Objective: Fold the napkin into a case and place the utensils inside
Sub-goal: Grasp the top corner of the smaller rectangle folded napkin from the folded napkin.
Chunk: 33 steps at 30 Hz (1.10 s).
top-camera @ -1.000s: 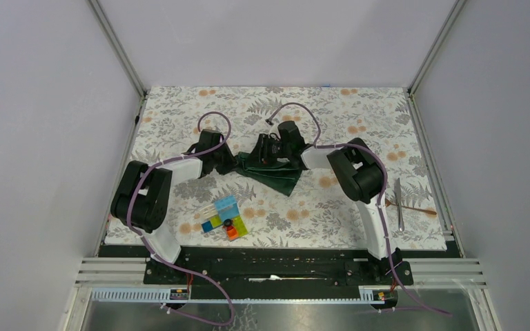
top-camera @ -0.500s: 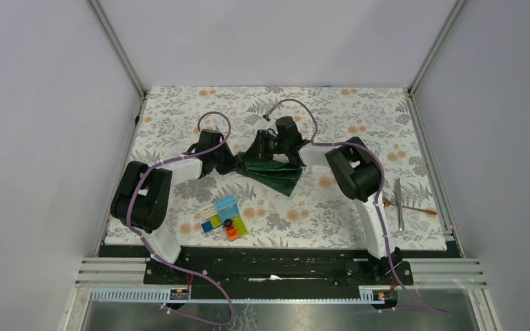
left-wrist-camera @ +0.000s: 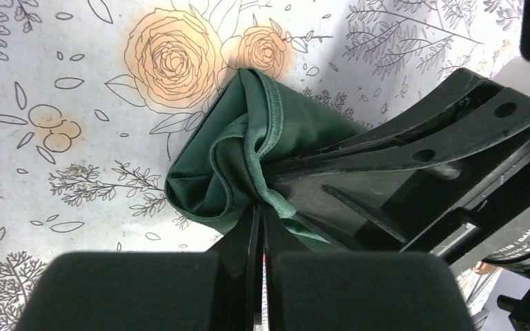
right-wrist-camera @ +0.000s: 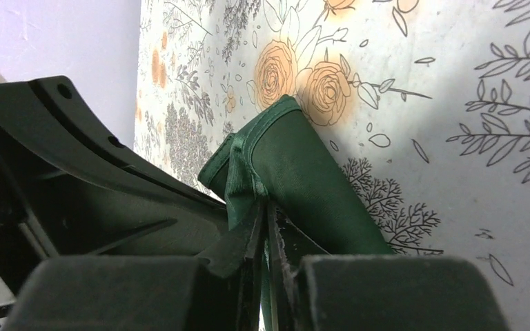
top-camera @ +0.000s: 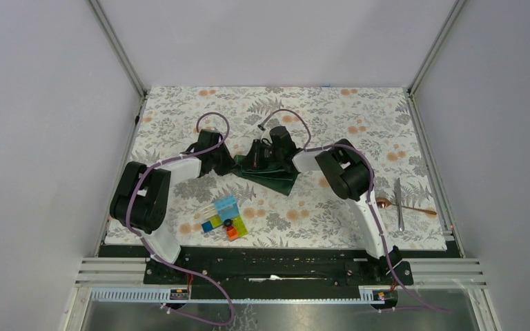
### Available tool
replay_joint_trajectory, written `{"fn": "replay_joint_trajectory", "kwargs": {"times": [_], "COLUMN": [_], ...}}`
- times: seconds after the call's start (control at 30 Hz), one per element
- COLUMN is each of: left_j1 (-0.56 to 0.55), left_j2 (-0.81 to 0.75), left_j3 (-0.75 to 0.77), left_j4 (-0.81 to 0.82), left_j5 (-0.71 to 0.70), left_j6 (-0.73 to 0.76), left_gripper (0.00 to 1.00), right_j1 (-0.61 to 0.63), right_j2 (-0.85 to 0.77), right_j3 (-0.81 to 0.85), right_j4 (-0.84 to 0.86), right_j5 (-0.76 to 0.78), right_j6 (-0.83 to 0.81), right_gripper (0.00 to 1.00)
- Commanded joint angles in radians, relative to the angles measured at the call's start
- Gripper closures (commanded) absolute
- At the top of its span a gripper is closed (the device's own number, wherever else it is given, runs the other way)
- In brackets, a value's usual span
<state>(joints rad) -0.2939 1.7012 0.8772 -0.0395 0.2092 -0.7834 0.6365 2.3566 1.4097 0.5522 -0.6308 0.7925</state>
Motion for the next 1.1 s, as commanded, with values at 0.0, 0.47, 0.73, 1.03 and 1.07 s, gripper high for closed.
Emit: {"fn": "replay_joint_trajectory", "kwargs": {"times": [0.0,0.47,0.73,1.03,1.07], "left_j1": [-0.002,-0.008,-0.008,-0.009,-0.008], "left_j2": [-0.069,-0.053,-0.086,-0.086,-0.084], "left_j3": [0.066,0.067,0.023,-0.005,-0.006], "left_j4": [0.056,0.029,0.010,0.024,0.025], "left_j5": [-0.003,0.001,-0.028,-0.025,-0.022], "left_j6": [0.000,0.004,0.024,0.024,0.024], "left_gripper": [1.00,1.00,1.00,1.00,1.00], "right_j1": [0.045,0.061,-0.043,-0.052,-0.054], "right_j2": [0.023,0.015,-0.028,-0.034,-0.036], "right_j3": [-0.023,0.055,-0.027,-0.007,-0.006], "right_j4": [-0.017,-0.098,0.144,0.117,0.113], "right_j5": [0.087,-0.041,-0.174,-0.155,-0.151], "right_j6": [-0.032,-0.071,0.183,0.167,0.163], "right_gripper": [0.89,0.72,0.71,0.62,0.62]}}
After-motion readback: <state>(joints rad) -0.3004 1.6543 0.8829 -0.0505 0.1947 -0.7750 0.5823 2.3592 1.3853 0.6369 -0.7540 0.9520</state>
